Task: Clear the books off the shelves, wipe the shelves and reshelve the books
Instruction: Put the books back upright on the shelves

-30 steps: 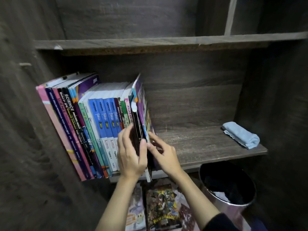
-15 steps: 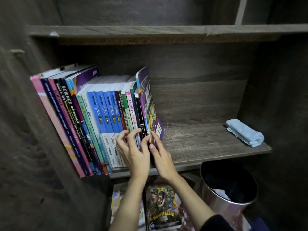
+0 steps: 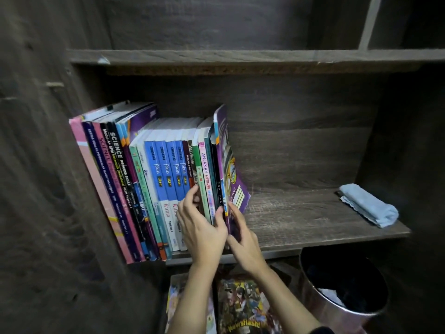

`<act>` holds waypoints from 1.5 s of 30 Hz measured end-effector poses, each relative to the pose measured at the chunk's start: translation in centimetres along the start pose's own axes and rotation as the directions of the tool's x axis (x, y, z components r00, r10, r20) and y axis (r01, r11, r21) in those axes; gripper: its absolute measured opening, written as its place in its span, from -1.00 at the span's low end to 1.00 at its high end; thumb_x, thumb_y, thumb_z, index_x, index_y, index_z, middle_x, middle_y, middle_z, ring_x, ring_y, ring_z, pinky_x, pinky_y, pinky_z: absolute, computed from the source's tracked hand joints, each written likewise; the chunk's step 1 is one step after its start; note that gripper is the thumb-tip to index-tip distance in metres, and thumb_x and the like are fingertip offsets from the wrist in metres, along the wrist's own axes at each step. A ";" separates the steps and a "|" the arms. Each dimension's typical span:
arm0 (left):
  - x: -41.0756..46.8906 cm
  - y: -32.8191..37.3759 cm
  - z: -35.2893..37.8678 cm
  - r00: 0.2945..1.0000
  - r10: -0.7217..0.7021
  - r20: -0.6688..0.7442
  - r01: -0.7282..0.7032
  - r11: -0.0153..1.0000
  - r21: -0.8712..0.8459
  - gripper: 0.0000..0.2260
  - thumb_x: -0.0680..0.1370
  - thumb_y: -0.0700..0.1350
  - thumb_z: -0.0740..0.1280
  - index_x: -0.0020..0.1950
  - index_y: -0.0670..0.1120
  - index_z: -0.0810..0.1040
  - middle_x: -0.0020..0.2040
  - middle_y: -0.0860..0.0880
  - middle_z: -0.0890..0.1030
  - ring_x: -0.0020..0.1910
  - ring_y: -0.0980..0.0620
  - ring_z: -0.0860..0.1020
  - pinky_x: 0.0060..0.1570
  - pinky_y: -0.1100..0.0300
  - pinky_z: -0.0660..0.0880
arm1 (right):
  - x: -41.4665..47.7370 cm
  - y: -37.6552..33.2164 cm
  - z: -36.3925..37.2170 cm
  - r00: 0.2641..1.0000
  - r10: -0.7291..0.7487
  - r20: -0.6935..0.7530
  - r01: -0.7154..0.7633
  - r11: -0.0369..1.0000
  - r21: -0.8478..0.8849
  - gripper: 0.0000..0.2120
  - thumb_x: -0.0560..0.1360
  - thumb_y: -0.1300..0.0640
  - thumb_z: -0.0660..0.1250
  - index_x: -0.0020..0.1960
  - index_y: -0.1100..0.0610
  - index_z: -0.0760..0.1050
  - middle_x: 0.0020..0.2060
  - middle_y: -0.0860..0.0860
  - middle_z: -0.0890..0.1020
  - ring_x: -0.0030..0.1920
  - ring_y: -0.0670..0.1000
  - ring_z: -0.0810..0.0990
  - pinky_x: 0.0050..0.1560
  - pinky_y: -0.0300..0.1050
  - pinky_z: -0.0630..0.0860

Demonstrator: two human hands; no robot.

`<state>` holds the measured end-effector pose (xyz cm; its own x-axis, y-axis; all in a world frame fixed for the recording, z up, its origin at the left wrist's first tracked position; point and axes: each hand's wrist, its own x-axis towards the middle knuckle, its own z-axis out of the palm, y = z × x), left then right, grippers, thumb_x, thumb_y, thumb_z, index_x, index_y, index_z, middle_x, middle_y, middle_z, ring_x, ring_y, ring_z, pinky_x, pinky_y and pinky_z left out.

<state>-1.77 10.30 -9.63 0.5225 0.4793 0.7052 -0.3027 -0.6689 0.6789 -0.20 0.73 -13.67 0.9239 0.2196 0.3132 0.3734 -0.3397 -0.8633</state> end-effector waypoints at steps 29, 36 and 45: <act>9.1 4.4 -3.9 0.950 0.310 0.040 -0.307 0.900 0.311 -0.63 0.55 0.02 0.10 0.30 0.03 0.49 0.24 0.01 0.52 0.23 0.00 0.32 0.12 0.05 0.14 | 1.3 -0.2 -0.8 0.984 0.114 0.134 -0.127 0.988 0.090 -0.15 0.41 0.50 0.15 0.48 -0.17 0.00 0.23 -0.15 0.45 0.32 -0.05 0.41 0.34 -0.12 0.31; 8.6 3.8 -4.5 0.956 0.288 0.064 -0.294 0.917 0.269 -0.60 0.57 0.09 0.12 0.34 -0.01 0.46 0.30 0.04 0.52 0.28 0.01 0.39 0.19 0.13 0.10 | 2.1 -2.2 -2.6 0.952 0.107 0.287 -0.139 0.986 0.093 -0.13 0.39 0.33 0.39 0.47 -0.17 0.00 0.37 0.03 0.38 0.27 -0.03 0.48 0.34 0.12 0.40; 9.6 7.7 -4.3 0.992 0.086 0.089 -0.115 0.901 0.418 -0.51 0.45 0.39 0.17 0.21 0.13 0.53 0.19 0.03 0.47 0.18 -0.02 0.37 0.12 -0.01 0.17 | 2.1 -6.6 -2.3 0.989 0.017 0.149 0.014 0.979 -0.203 -0.13 0.47 0.36 0.25 0.56 -0.10 -0.16 0.33 0.02 0.43 0.37 0.15 0.39 0.25 -0.13 0.36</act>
<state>-2.57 12.16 3.25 0.5633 0.3677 0.7400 -0.0003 -0.8955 0.4452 -0.55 1.32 -6.38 0.9073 0.3479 0.2362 0.3955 -0.5153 -0.7603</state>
